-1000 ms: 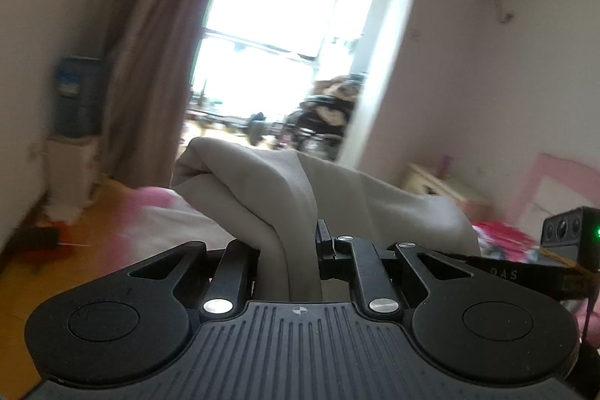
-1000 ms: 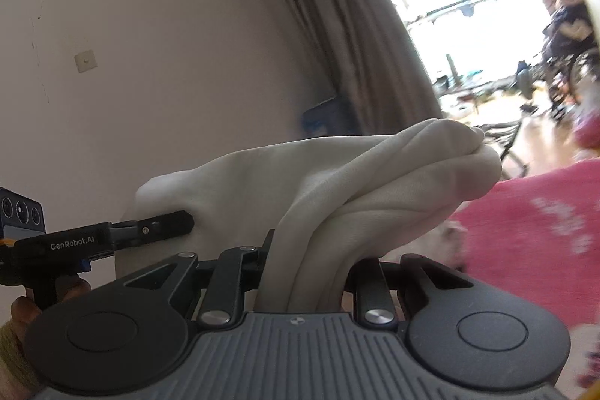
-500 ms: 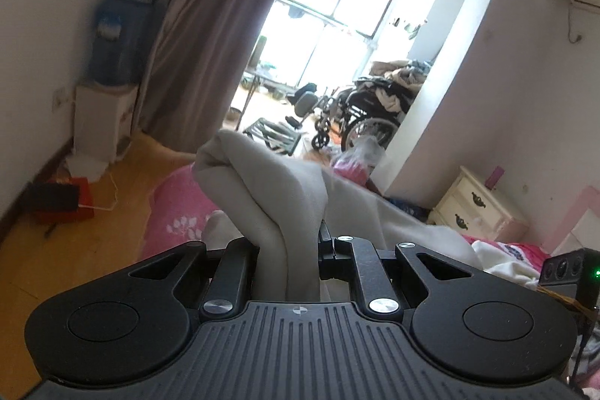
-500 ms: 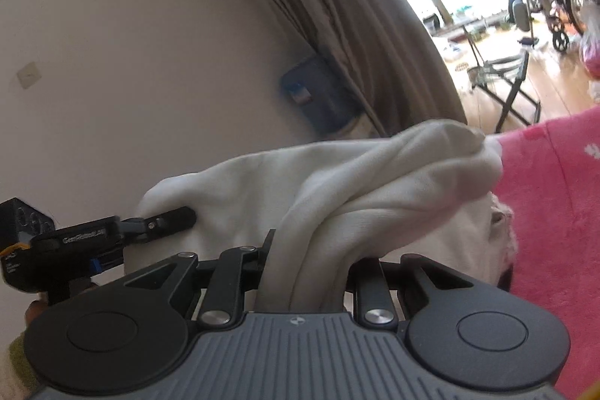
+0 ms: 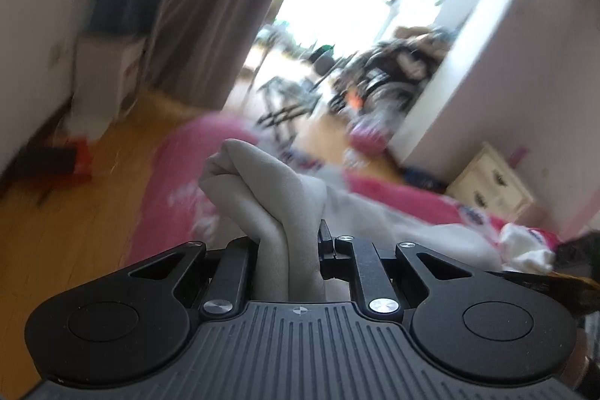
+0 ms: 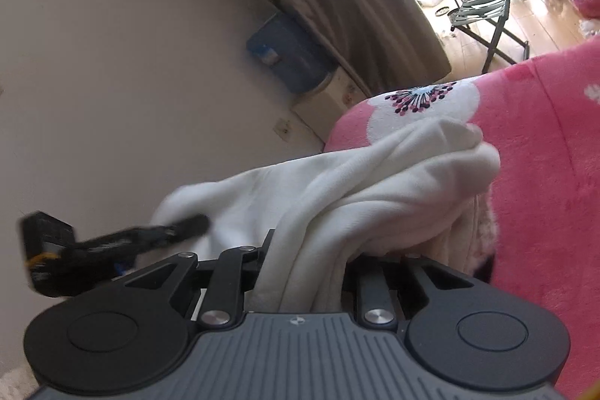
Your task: Fold clothes
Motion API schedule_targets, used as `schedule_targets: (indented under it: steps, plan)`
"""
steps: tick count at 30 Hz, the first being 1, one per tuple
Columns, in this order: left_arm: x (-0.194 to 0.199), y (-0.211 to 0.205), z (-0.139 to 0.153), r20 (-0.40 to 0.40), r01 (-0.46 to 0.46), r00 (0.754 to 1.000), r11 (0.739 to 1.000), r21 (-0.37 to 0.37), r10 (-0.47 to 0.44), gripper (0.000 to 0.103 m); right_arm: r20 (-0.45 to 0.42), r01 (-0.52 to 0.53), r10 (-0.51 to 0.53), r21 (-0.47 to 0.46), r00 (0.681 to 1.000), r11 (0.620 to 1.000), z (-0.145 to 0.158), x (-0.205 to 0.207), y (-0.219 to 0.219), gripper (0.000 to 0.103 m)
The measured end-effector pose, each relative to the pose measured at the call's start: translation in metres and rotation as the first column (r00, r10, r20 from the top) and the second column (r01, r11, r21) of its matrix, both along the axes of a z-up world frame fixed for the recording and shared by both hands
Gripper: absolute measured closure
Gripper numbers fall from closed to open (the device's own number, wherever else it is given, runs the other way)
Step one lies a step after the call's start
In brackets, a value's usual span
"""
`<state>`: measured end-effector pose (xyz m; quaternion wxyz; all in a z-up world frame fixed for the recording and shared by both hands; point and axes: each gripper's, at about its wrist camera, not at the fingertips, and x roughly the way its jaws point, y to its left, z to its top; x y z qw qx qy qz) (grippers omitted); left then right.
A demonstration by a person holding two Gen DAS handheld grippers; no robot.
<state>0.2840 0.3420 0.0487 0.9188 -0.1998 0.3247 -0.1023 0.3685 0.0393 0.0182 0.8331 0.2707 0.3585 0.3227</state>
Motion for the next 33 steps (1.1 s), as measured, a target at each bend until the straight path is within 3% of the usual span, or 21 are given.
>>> schedule_targets:
  steps: [4, 8, 10, 11, 12, 15, 19, 22, 24, 27, 29, 31, 33]
  plan:
    - [-0.004, 0.008, 0.004, 0.036, 0.007, 0.999, 0.999, -0.047, -0.006, 0.089, 0.022, -0.008, 0.007, 0.042, 1.0, 0.999, 0.003, 0.002, -0.003, 0.078]
    - [0.008, 0.025, -0.014, -0.088, -0.004, 0.996, 0.997, -0.075, -0.003, 0.071, -0.065, 0.01, -0.006, 0.069, 0.998, 0.998, -0.011, 0.011, -0.015, 0.062]
    - [0.009, 0.038, -0.017, -0.104, -0.023, 0.995, 0.992, -0.124, 0.01, 0.065, -0.115, 0.029, -0.017, 0.103, 0.993, 0.994, -0.017, 0.013, -0.028, 0.055]
    - [0.007, 0.042, -0.016, -0.109, -0.039, 0.994, 0.991, -0.128, 0.025, 0.052, -0.14, 0.039, -0.022, 0.12, 0.99, 0.992, -0.02, 0.014, -0.034, 0.051]
    - [0.003, 0.045, -0.013, -0.105, -0.053, 0.994, 0.993, -0.105, 0.042, 0.047, -0.157, 0.049, -0.028, 0.13, 0.987, 0.99, -0.021, 0.014, -0.041, 0.051]
    - [-0.01, 0.054, 0.002, -0.067, -0.079, 0.995, 0.995, -0.067, 0.074, 0.047, -0.087, 0.122, -0.117, 0.064, 0.989, 0.99, -0.005, -0.005, -0.065, 0.043]
    - [-0.025, 0.052, 0.031, 0.047, -0.118, 0.992, 0.993, -0.028, 0.119, 0.047, 0.142, 0.224, -0.218, -0.025, 0.966, 0.974, 0.039, -0.034, -0.071, 0.05]
    - [-0.019, 0.031, 0.046, 0.128, -0.073, 0.989, 0.997, -0.023, 0.075, 0.047, 0.246, 0.195, -0.169, -0.085, 0.954, 0.977, 0.055, -0.027, -0.047, 0.061]
    - [-0.005, 0.01, 0.047, 0.145, -0.021, 0.989, 1.0, 0.002, 0.021, 0.047, 0.251, 0.173, -0.138, -0.125, 0.958, 0.977, 0.05, -0.01, -0.028, 0.067]
    - [0.032, -0.011, 0.02, 0.038, -0.029, 0.999, 0.994, 0.101, 0.025, 0.05, 0.187, 0.241, -0.201, -0.226, 0.962, 0.944, 0.018, 0.018, -0.018, 0.084]
    - [0.047, -0.008, 0.005, -0.02, -0.057, 0.998, 0.993, 0.1, 0.059, 0.049, 0.147, 0.289, -0.259, -0.248, 0.955, 0.925, 0.0, 0.027, -0.024, 0.103]
    - [0.056, 0.001, -0.005, -0.061, -0.094, 0.993, 0.993, 0.065, 0.098, 0.048, 0.135, 0.33, -0.306, -0.223, 0.943, 0.917, -0.006, 0.026, -0.035, 0.103]
    - [0.048, 0.009, 0.006, -0.049, -0.112, 0.992, 0.993, 0.05, 0.114, 0.05, 0.183, 0.382, -0.347, -0.22, 0.92, 0.897, 0.001, 0.015, -0.046, 0.099]
